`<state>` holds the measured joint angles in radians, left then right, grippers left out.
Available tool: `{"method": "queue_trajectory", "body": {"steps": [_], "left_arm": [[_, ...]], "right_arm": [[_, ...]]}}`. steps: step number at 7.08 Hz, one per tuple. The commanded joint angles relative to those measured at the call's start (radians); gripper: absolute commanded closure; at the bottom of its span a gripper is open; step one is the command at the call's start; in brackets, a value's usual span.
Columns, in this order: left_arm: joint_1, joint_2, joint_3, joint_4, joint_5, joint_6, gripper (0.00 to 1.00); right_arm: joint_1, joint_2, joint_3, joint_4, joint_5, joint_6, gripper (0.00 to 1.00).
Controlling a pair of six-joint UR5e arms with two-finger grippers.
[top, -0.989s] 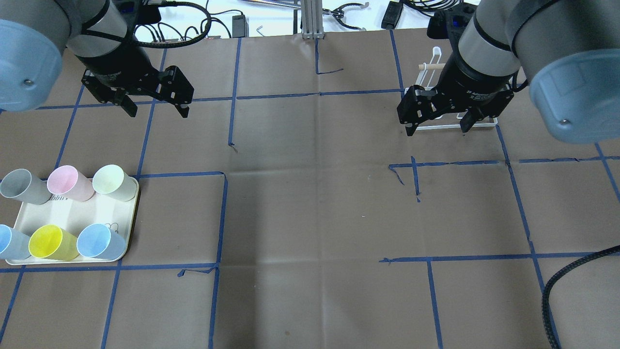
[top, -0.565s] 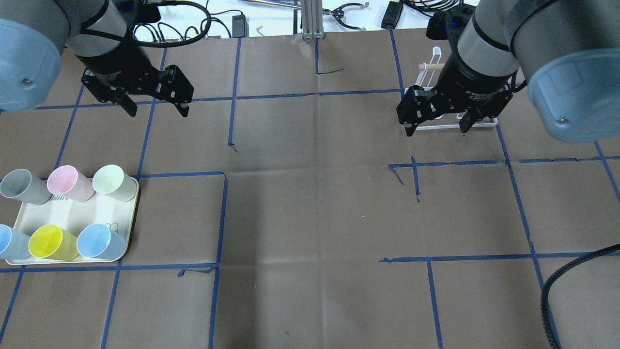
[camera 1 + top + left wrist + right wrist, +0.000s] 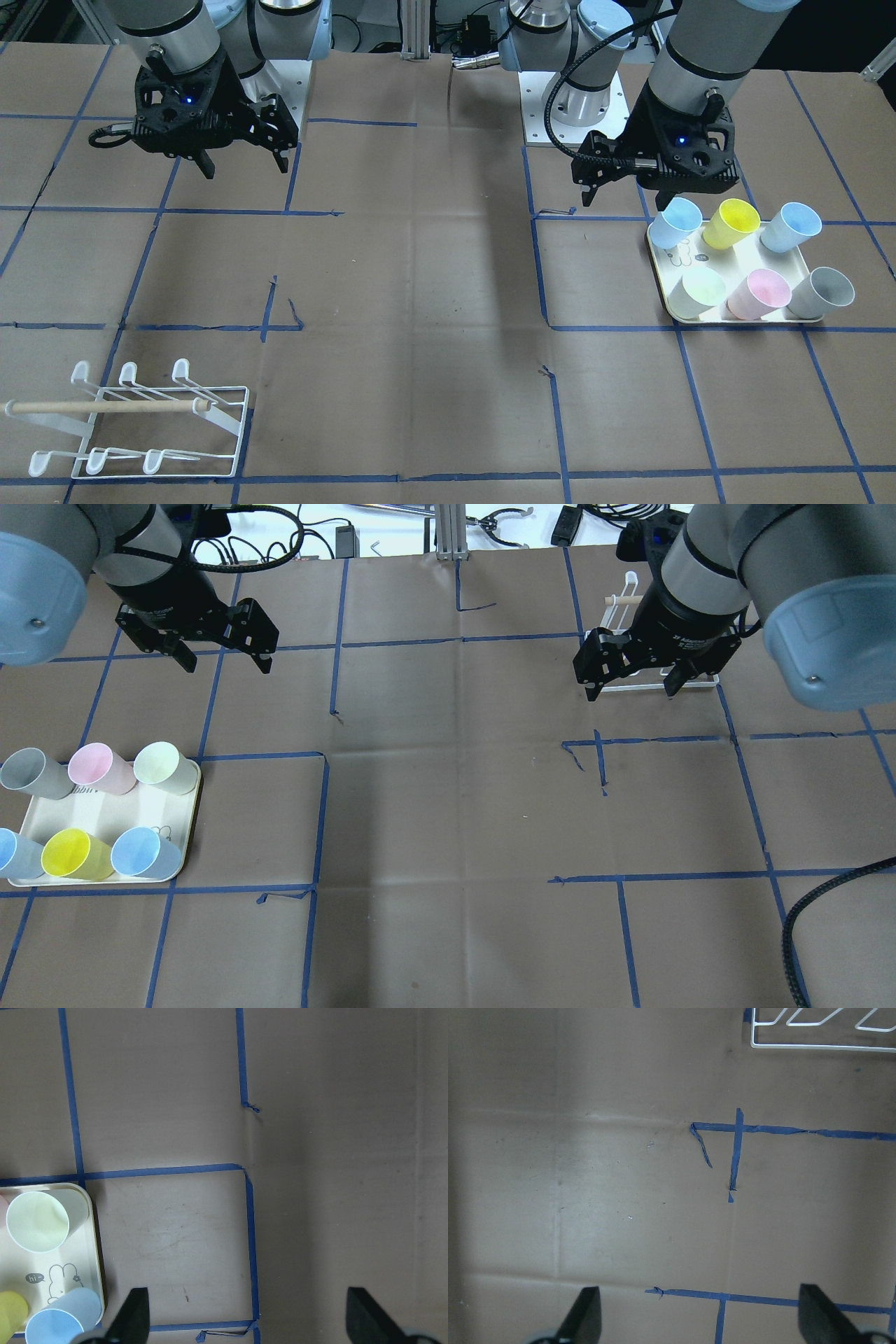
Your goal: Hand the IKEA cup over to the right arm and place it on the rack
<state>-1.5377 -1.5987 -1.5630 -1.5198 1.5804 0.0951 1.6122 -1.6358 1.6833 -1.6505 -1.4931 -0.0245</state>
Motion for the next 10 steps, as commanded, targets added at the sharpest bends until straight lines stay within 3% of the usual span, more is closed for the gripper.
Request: {"method": "queue_trajectory", "body": {"steps": [1, 3, 6, 10], "left_arm": [[0.001, 0.002, -0.002, 0.001, 0.0, 0.009, 0.0], [0.023, 0.011, -0.012, 0.001, -0.002, 0.02, 0.0], [0.173, 0.022, -0.052, 0.003, -0.007, 0.168, 0.0], [0.373, 0.017, -0.231, 0.231, -0.008, 0.319, 0.0]], "right_arm": [[0.0, 0.001, 0.001, 0.0, 0.0, 0.0, 0.0], [0.0, -0.002, 0.001, 0.001, 0.001, 0.0, 0.0], [0.0, -0.003, 0.0, 0.0, 0.004, 0.0, 0.0], [0.0, -0.002, 0.001, 0.001, 0.005, 0.003, 0.0]]}}
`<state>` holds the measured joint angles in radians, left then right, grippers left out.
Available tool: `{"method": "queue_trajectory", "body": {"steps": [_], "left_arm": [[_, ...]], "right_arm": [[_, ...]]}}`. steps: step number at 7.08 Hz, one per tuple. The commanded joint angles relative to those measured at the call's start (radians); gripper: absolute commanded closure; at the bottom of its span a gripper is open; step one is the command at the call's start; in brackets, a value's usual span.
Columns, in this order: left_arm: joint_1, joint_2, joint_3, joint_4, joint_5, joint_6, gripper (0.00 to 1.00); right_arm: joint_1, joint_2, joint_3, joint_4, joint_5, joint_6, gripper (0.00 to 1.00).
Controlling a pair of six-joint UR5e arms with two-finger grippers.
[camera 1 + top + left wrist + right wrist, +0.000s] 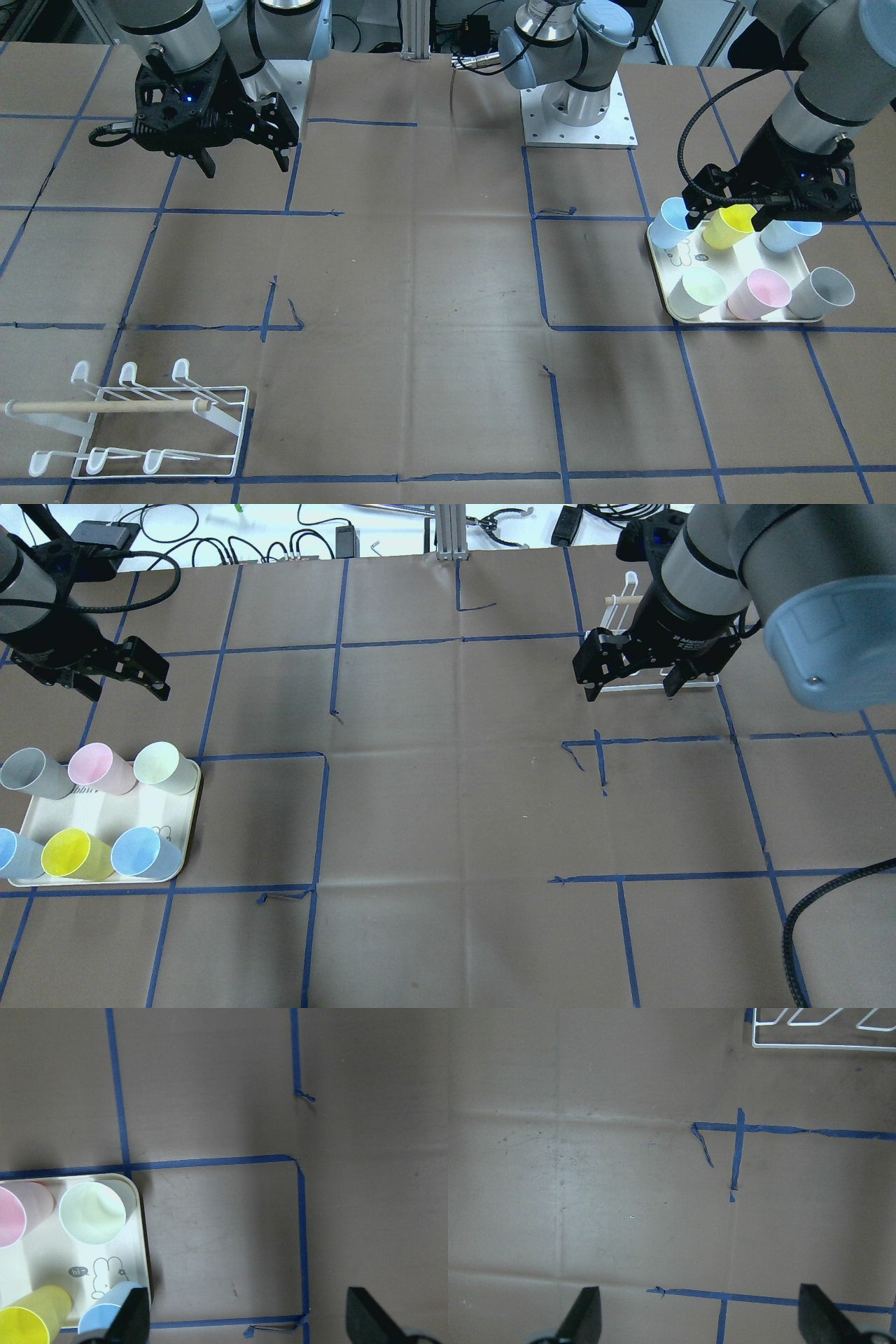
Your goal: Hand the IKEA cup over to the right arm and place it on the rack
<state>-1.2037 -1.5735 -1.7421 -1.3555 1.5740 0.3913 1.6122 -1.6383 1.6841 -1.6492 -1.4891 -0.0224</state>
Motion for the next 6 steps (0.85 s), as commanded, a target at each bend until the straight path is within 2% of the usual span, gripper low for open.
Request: {"method": "queue_trajectory", "body": {"steps": [1, 4, 6], "left_arm": [[0.041, -0.019, -0.089, 0.116, -0.003, 0.021, 0.0], [0.042, -0.113, -0.184, 0.293, 0.001, 0.02, 0.0], [0.044, -0.158, -0.201, 0.305, 0.003, 0.02, 0.0]], "right_arm": [[0.0, 0.0, -0.001, 0.0, 0.009, 0.002, 0.0], [0.0, -0.001, -0.001, -0.003, 0.001, 0.001, 0.0], [0.0, -0.003, -0.003, -0.007, 0.015, 0.006, 0.0]]}}
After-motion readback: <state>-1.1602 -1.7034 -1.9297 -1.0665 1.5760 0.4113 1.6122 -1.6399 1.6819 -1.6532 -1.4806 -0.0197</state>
